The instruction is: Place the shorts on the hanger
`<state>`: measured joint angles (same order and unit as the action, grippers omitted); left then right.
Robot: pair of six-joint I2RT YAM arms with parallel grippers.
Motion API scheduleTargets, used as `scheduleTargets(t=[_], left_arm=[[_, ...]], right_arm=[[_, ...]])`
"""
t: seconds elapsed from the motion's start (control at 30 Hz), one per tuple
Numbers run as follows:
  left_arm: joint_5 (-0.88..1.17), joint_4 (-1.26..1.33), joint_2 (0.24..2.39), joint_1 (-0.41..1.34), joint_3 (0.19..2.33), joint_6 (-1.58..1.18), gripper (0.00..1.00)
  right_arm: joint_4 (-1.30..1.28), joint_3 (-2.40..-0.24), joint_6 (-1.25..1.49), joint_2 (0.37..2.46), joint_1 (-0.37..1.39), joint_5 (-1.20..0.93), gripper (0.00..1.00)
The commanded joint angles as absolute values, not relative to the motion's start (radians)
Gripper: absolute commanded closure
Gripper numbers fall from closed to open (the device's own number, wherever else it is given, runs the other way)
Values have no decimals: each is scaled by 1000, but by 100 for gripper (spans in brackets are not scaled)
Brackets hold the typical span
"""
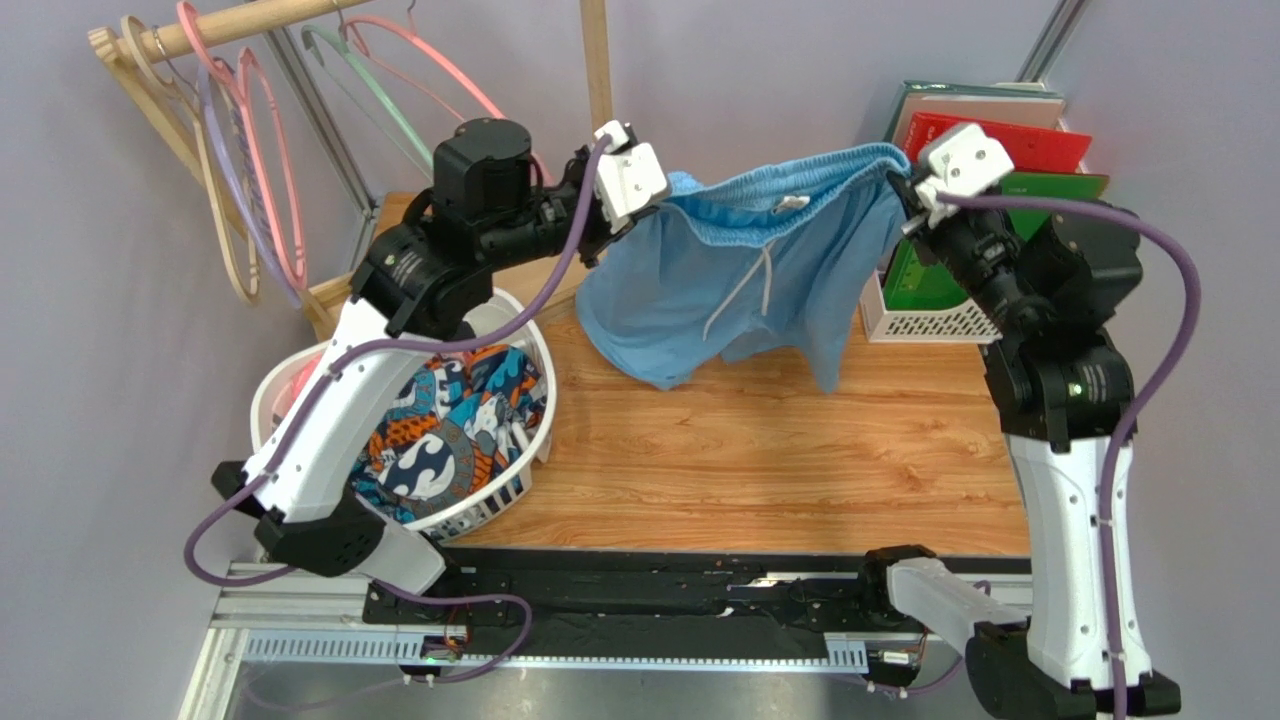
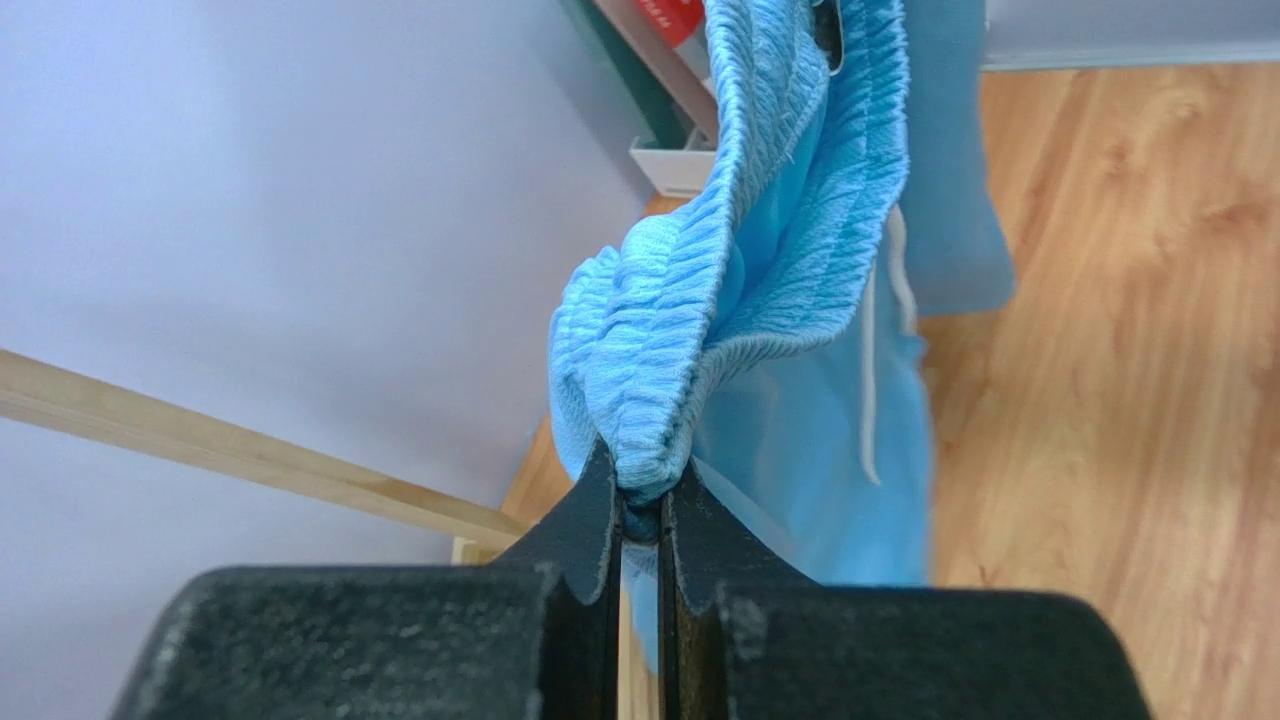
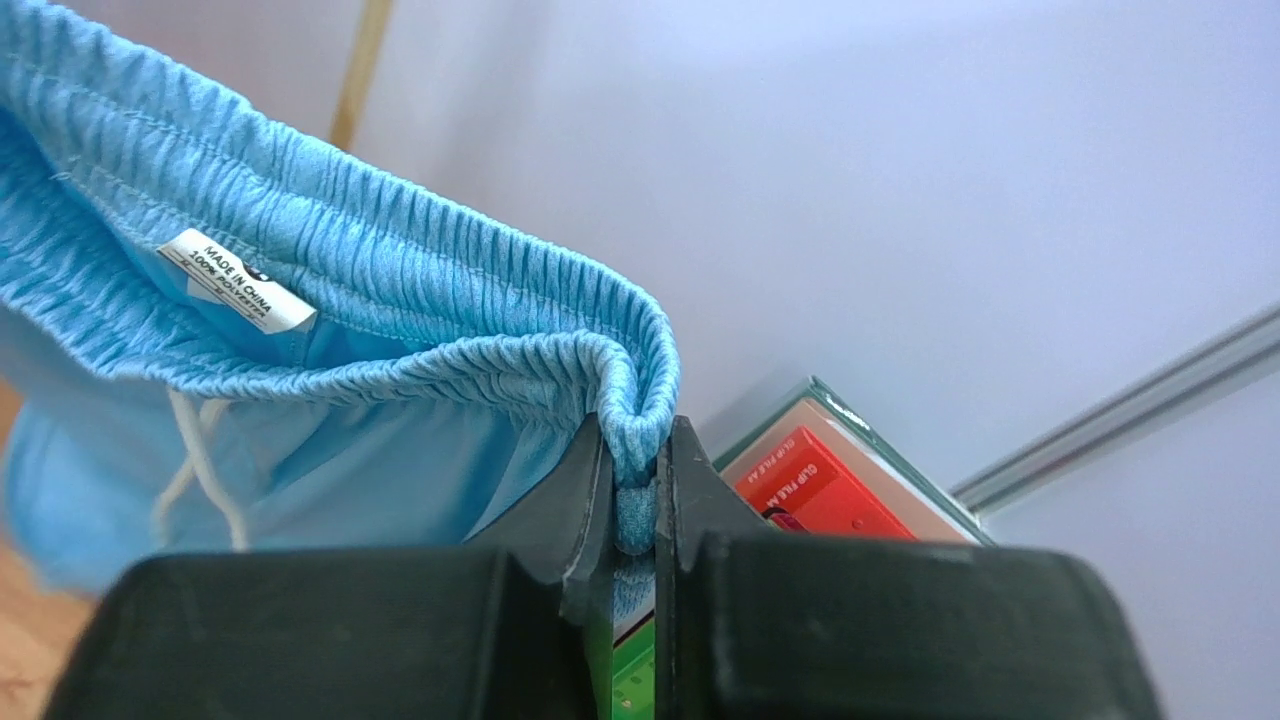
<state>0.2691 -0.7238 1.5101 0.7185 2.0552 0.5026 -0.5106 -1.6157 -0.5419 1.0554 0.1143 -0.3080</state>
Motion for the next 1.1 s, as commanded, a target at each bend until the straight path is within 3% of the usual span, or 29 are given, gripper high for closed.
scheduleTargets(t=[0.0,0.23,0.47,0.73,0.83,0.87,0.93,0.97,1.03,1.07], left_arm=[[394,-857,1402,718,1938,545,100],[603,-894,1247,721,1625,414,100],[528,-694,1310,718,1349,291,100],[477,-451,1443,719,1125,353,100],[442,-455,1499,719,1083,406,97],[437,-477,1529,719,1083,432,94],[417,-502,1560,721,1089,446,85],[414,-520,1569,722,1097,449,80],[402,-532,1580,724,1107,448,66],[393,-538,1559,726,1109,440,54]], right_arm=[[-616,-1544,-636,898,107,-440,100],[-874,-1296,-646,654,107,-626,100],[-838,-1039,-655,722,109,-609,100],[-790,-775,-934,816,107,-672,96],[-810,-720,-1047,813,107,-658,89],[-819,-704,-1070,819,107,-646,82],[-819,-669,-1107,828,107,-635,69],[-818,-661,-1112,847,109,-632,56],[-825,-670,-1111,870,107,-626,43],[-837,-682,-1092,886,109,-615,33]])
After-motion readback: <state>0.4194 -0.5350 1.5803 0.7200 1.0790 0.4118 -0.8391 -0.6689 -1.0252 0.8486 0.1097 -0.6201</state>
